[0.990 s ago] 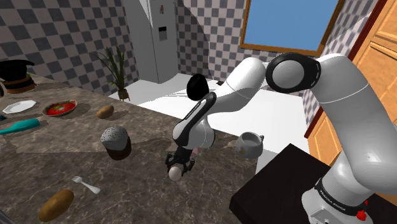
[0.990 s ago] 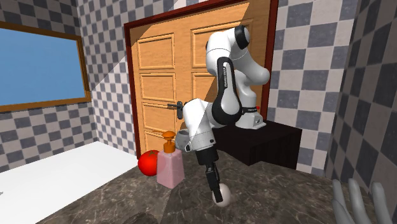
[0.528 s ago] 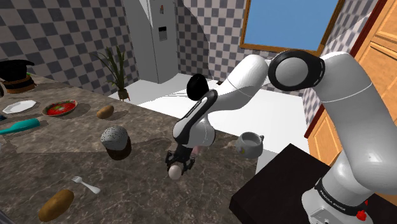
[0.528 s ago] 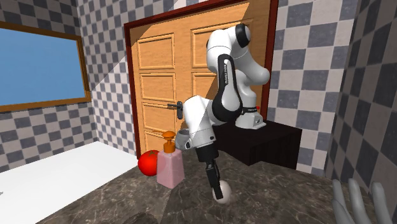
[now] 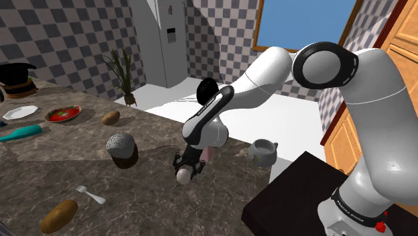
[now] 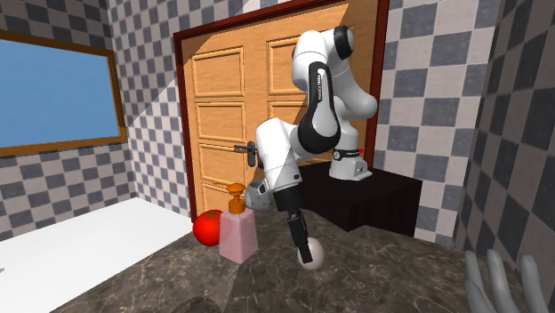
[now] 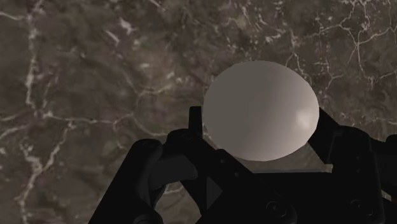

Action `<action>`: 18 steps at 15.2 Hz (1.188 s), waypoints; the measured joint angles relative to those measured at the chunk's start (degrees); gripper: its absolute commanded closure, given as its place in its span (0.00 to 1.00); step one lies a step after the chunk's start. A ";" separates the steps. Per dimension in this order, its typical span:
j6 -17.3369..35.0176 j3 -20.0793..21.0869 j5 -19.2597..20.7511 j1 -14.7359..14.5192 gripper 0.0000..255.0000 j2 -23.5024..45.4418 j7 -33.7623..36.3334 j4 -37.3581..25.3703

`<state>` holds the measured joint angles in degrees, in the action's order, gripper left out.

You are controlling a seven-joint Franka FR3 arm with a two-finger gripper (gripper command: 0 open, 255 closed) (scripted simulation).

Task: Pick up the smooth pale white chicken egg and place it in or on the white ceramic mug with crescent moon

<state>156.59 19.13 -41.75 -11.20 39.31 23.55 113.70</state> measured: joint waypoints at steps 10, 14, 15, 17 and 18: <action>-4.38 -0.94 1.39 -0.45 1.00 -7.36 3.90 2.48; -6.41 -1.39 2.17 -0.55 1.00 -10.00 5.48 2.93; -6.88 -1.43 2.31 -0.66 1.00 -10.94 6.03 3.27; -7.90 -1.62 2.66 -0.59 1.00 -12.21 6.66 3.49; -8.39 -1.72 2.85 -0.59 1.00 -12.78 7.02 3.54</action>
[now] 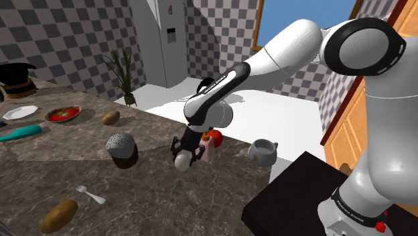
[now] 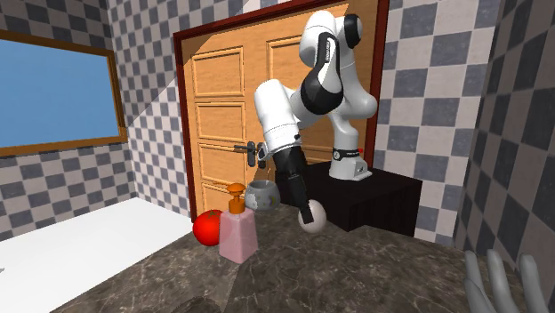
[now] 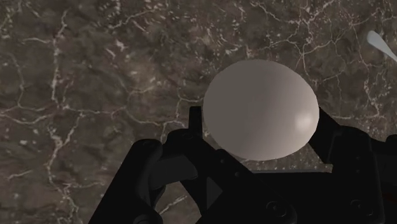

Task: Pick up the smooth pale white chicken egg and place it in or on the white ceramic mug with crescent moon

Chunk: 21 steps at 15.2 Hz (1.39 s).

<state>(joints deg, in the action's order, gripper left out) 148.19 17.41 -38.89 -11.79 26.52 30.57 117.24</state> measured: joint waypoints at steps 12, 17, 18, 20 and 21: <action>-4.77 -1.13 -3.56 7.18 1.00 -10.55 -8.72 10.48; -7.65 -3.27 -4.82 11.75 1.00 -15.01 -15.65 15.87; -8.10 -3.72 -5.16 12.59 1.00 -16.07 -17.12 17.28; -9.34 -4.90 -5.11 14.28 1.00 -17.58 -19.67 19.08; -10.02 -5.62 -4.82 15.18 1.00 -17.94 -20.92 19.53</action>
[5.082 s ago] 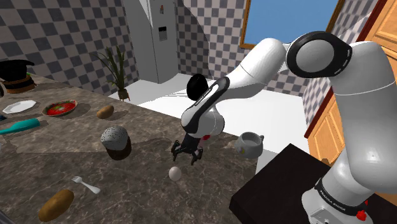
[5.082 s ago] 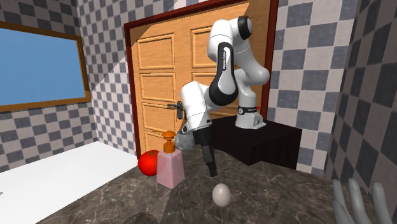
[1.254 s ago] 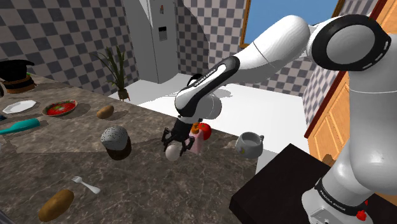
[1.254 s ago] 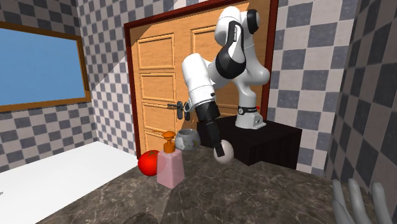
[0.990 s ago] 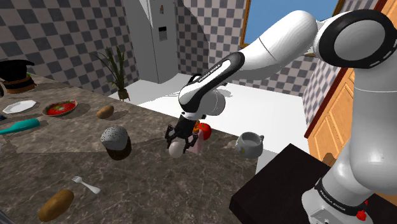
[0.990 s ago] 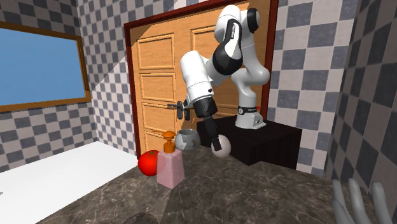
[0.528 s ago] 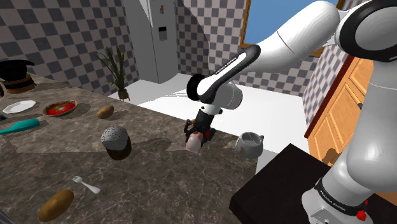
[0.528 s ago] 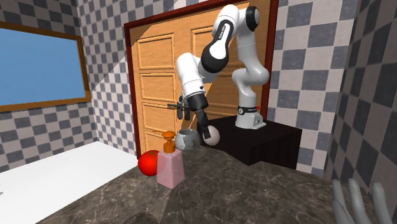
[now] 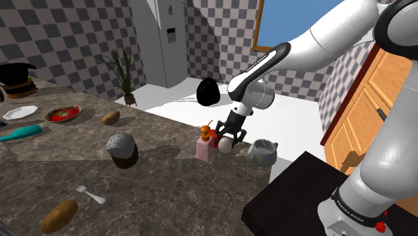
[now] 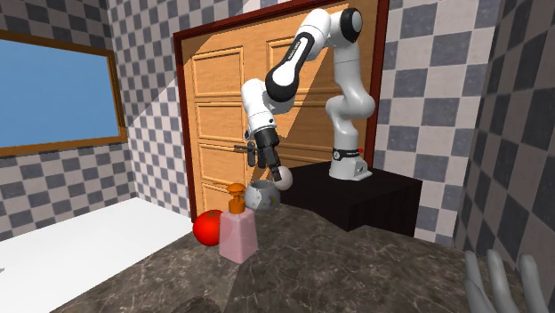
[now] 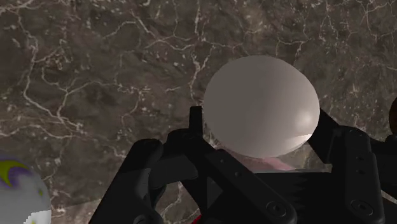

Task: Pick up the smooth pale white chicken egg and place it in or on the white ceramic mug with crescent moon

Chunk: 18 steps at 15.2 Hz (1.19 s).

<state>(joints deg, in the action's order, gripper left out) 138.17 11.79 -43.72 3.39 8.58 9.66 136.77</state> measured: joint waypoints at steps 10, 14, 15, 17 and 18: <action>-7.32 -7.88 5.11 8.72 1.00 -4.27 -10.80 3.96; -10.44 -11.34 8.24 12.27 1.00 -4.04 -14.64 3.05; -10.94 -12.03 8.80 12.99 1.00 -4.47 -15.54 3.50; -12.23 -13.99 10.34 15.04 1.00 -3.12 -18.17 2.24; -13.26 -14.73 11.22 15.78 1.00 -3.36 -18.65 1.83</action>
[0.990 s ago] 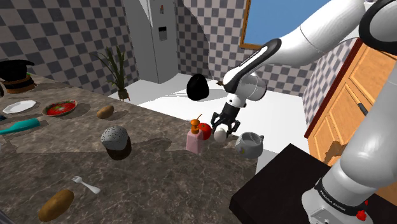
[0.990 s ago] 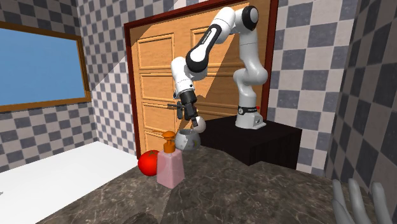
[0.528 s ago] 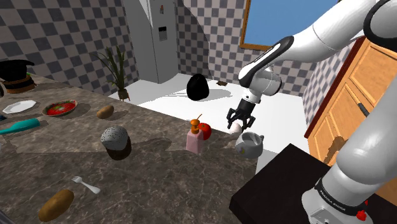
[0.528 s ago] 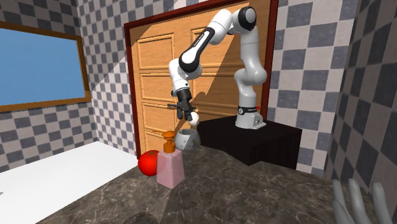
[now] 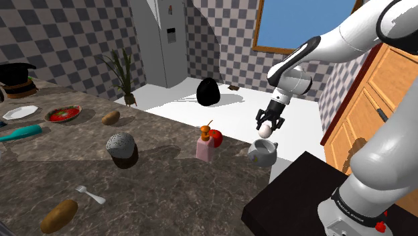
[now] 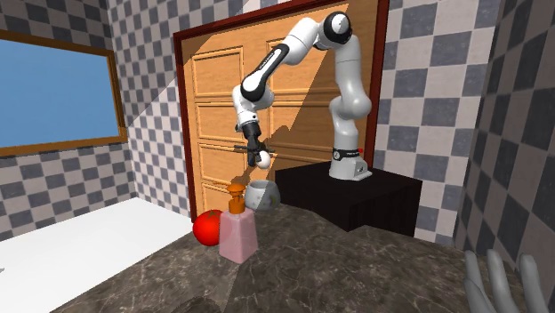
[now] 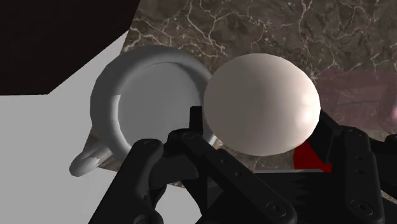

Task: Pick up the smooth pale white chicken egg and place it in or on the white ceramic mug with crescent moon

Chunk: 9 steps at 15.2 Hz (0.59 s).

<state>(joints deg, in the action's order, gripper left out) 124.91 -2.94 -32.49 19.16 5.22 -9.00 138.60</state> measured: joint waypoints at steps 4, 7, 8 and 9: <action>-1.53 -2.50 1.88 2.71 1.00 2.14 -3.72 -1.84; -0.10 -2.50 1.15 2.91 1.00 4.08 -5.17 -1.91; 0.47 -2.45 0.84 2.94 1.00 4.59 -5.63 -1.74; 1.20 -2.37 0.42 2.96 1.00 5.27 -6.20 -1.55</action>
<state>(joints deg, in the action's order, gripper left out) 126.11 -5.30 -32.07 22.12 10.49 -15.20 137.05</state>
